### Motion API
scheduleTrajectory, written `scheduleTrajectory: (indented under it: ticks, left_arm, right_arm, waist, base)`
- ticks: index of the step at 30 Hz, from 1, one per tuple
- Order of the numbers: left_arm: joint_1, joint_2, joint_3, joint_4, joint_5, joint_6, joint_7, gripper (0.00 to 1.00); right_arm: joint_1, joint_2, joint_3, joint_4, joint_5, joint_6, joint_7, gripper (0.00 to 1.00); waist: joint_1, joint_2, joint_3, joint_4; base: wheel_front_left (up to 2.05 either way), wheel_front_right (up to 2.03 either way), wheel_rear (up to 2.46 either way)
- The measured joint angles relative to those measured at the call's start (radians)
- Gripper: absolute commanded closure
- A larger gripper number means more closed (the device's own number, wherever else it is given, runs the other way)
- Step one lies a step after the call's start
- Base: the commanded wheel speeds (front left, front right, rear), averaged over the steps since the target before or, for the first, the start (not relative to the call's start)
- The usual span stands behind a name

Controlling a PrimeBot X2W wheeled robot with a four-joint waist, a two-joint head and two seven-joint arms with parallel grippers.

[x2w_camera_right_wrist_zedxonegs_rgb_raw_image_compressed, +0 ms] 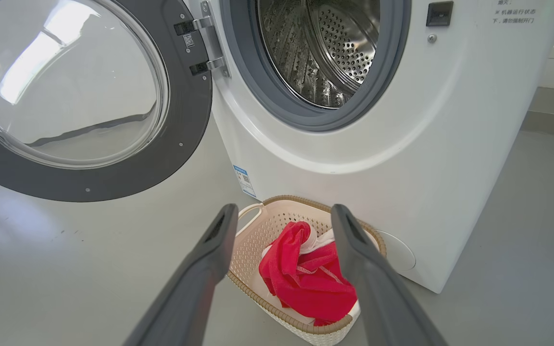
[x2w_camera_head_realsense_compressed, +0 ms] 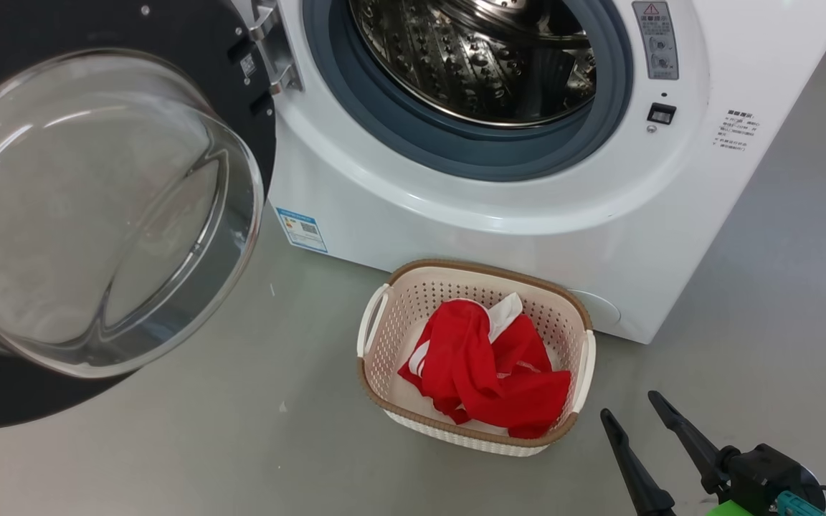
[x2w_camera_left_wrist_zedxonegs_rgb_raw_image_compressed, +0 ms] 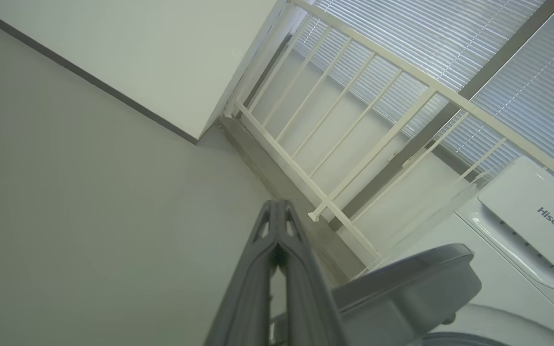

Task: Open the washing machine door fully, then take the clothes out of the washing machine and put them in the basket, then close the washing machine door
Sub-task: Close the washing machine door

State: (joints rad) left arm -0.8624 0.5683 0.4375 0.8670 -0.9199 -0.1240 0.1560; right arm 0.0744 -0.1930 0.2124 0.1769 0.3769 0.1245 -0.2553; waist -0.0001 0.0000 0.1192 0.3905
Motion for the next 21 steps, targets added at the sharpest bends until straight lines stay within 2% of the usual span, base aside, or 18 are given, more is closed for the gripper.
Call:
scheduleTrajectory:
  ticks: [4, 11, 17, 21]
  left_arm:
    - [-0.020, 0.011, -0.038, 0.071, -0.037, 0.000, 0.135, 1.00]
    - [-0.025, 0.017, -0.061, 0.133, -0.060, 0.000, 0.270, 1.00]
    - [-0.027, 0.029, -0.072, 0.133, -0.090, 0.000, 0.360, 1.00]
    - [-0.023, 0.033, -0.084, 0.082, -0.118, 0.000, 0.432, 1.00]
  right_arm:
    - [0.000, -0.003, -0.001, 0.000, 0.000, 0.000, 0.000, 0.00]
    - [0.000, -0.003, -0.002, -0.001, 0.000, 0.000, 0.000, 0.00]
    - [0.000, -0.003, -0.002, -0.001, 0.000, 0.000, 0.000, 0.00]
    - [0.000, -0.003, -0.005, -0.001, 0.000, 0.000, 0.000, 0.00]
  waist:
    - [0.0000, 0.0000, 0.007, 0.001]
    - [0.0000, 0.0000, 0.009, 0.005]
    - [0.0000, 0.0000, 0.008, 0.010]
    - [0.0000, 0.0000, 0.005, 0.012]
  base:
    - [0.00, 0.00, 0.00]
    - [0.00, 0.00, 0.00]
    - [0.00, 0.00, 0.00]
    - [0.00, 0.00, 0.00]
